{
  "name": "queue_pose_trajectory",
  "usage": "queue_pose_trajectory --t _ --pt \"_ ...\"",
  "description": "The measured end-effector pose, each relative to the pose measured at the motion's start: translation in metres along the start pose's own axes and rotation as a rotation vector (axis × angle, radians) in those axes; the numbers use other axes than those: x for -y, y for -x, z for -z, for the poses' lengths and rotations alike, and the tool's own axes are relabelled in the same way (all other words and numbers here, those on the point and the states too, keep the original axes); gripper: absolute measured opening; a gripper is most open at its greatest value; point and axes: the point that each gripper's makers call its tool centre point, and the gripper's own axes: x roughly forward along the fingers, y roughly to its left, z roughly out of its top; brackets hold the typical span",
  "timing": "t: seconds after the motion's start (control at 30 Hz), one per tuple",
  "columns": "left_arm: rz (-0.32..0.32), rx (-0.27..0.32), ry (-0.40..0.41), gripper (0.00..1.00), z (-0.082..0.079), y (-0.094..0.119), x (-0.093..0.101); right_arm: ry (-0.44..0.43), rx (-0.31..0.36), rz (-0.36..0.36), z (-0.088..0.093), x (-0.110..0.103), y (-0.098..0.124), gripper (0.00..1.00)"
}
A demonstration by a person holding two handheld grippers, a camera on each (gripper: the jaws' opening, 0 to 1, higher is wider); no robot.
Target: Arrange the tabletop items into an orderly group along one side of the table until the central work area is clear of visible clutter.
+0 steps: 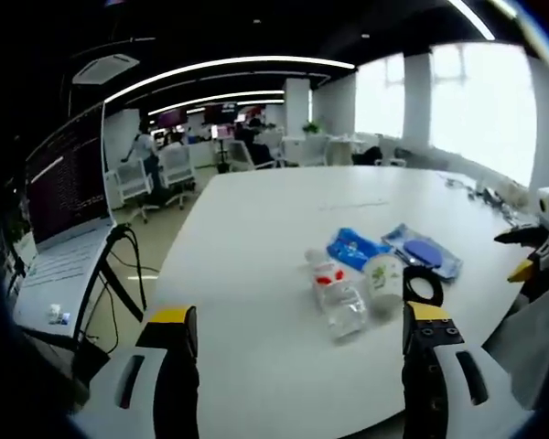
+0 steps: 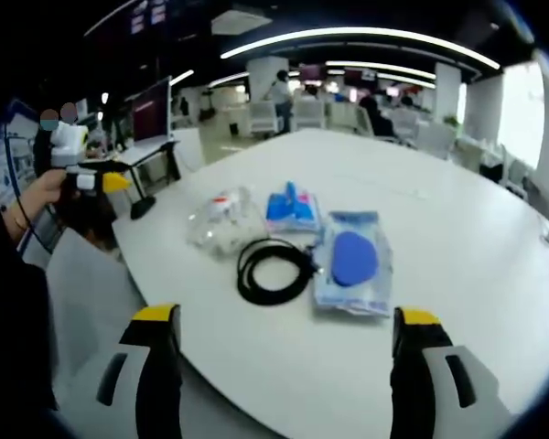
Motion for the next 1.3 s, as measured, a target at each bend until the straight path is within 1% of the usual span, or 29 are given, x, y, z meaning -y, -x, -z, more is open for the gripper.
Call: queue_pose_trajectory --t 0.13,0.23,0.4,0.47,0.77,0.97,1.3 --pt "-0.007 -0.005 -0.027 0.91 0.000 0.001 0.000 -0.006 0.005 -0.008 -0.002 -0.001 -0.001 0.94" --pt "-0.004 0.027 -0.028 0.90 -0.007 0.001 0.000 -0.002 0.009 -0.011 -0.004 -0.002 -0.001 0.94" --pt "-0.003 0.046 -0.021 0.87 -0.014 0.000 -0.001 -0.011 0.020 -0.011 -0.008 -0.002 -0.003 0.93" --pt "-0.002 0.057 -0.017 0.87 -0.016 -0.001 -0.002 -0.001 0.033 0.000 -0.010 0.000 -0.004 0.92" --pt "0.018 0.028 -0.001 0.86 -0.011 -0.014 -0.004 0.000 0.021 0.008 -0.010 0.002 -0.011 0.92" --pt "0.034 0.006 0.002 0.85 -0.010 -0.023 0.000 -0.010 0.042 0.006 -0.015 0.000 -0.015 0.92" --pt "0.056 -0.032 -0.002 0.83 -0.008 -0.038 0.008 -0.014 0.056 0.003 -0.016 0.006 -0.020 0.92"
